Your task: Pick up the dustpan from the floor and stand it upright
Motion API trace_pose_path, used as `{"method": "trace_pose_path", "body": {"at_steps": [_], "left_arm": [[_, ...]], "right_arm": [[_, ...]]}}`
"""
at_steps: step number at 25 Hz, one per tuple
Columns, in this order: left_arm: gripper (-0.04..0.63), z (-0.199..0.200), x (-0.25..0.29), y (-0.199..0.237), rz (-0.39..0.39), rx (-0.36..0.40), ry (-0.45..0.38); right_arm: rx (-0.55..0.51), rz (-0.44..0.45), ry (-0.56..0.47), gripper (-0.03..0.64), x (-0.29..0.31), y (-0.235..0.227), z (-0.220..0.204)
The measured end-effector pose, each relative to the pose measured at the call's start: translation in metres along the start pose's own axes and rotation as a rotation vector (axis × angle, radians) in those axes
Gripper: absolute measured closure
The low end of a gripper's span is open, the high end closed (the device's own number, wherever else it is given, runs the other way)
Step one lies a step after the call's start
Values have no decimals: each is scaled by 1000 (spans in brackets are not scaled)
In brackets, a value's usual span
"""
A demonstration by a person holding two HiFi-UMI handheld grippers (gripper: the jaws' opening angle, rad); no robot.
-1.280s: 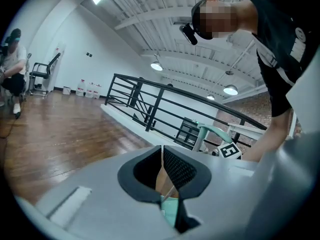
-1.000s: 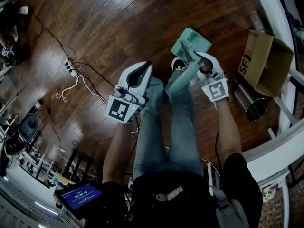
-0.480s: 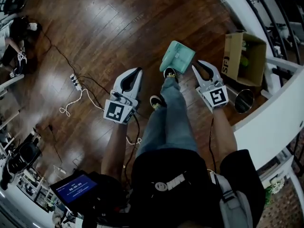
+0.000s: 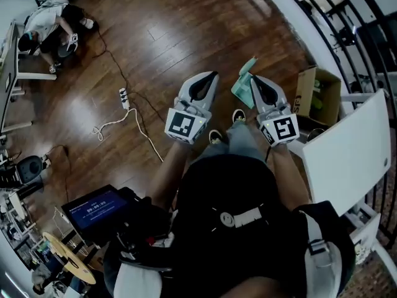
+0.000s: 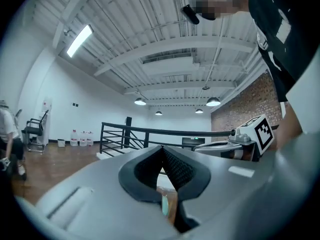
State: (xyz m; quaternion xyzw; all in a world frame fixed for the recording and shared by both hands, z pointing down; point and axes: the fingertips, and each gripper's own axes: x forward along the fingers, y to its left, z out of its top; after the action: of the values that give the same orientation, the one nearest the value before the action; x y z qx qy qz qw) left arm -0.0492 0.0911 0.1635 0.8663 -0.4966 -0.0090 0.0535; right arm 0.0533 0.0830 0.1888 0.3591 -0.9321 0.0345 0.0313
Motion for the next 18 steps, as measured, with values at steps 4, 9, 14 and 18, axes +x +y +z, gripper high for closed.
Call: {"method": "trace_pose_path", "body": {"at_steps": [4, 9, 14, 18], "left_arm": [[577, -1, -28, -9, 25, 29, -18], [577, -3, -63, -21, 113, -21, -36], [577, -1, -52, -27, 144, -15, -35], [577, -1, -55, -29, 134, -9, -26]], "right_arm": [[9, 126, -31, 614, 13, 61, 15], [7, 217, -31, 615, 0, 89, 28], [28, 247, -34, 615, 4, 73, 28], [29, 247, -34, 615, 7, 77, 28]]}}
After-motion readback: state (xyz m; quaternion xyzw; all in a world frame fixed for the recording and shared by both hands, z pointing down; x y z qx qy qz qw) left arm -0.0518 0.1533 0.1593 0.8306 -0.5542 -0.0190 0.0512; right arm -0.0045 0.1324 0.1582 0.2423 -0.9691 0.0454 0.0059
